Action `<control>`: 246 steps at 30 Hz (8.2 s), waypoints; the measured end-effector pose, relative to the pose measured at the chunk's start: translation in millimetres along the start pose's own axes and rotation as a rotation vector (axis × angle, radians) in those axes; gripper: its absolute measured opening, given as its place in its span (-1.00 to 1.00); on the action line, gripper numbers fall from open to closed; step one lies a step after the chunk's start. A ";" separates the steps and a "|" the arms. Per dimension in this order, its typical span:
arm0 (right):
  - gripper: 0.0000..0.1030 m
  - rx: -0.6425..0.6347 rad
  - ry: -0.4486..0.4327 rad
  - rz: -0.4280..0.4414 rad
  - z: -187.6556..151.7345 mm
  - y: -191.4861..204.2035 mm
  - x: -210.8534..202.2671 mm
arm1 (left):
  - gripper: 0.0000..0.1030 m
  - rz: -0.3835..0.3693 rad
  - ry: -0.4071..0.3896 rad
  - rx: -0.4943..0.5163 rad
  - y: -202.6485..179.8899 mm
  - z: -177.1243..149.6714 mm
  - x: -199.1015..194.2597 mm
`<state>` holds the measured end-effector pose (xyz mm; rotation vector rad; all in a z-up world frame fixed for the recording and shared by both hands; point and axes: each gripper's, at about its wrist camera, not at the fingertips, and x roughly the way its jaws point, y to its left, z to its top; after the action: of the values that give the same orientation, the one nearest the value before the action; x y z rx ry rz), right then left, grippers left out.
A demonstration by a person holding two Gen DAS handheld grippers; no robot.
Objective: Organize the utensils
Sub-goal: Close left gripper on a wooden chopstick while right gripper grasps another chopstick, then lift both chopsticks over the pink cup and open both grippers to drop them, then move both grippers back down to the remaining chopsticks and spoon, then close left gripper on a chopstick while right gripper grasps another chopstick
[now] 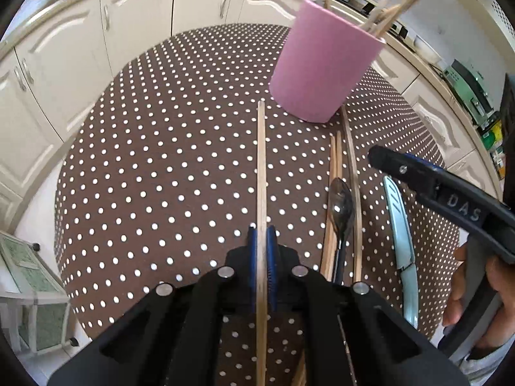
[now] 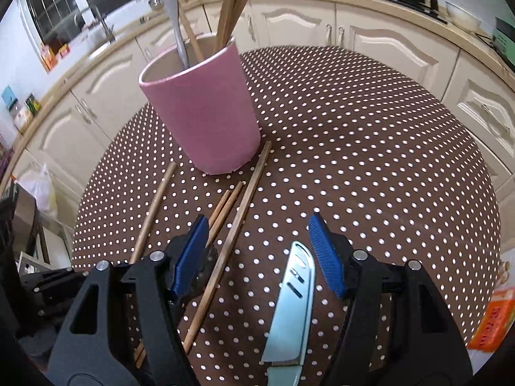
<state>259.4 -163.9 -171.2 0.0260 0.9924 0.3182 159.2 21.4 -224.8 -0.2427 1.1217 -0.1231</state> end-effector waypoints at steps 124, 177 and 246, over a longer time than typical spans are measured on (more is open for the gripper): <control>-0.88 0.017 -0.740 0.167 75.0 -5.2 -96.2 | 0.06 -0.047 -0.933 0.127 -58.2 123.9 -114.8; 0.14 0.066 -0.645 0.059 12.6 -8.2 -98.8 | 0.43 0.079 -0.595 0.189 -32.4 65.7 -108.4; -0.44 0.022 0.194 0.029 21.4 21.3 37.7 | -0.87 0.104 -0.049 0.128 4.8 48.8 6.3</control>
<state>290.7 -130.6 -186.7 0.0304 1.1885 0.3412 205.8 31.1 -211.5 -0.0724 1.0714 -0.0952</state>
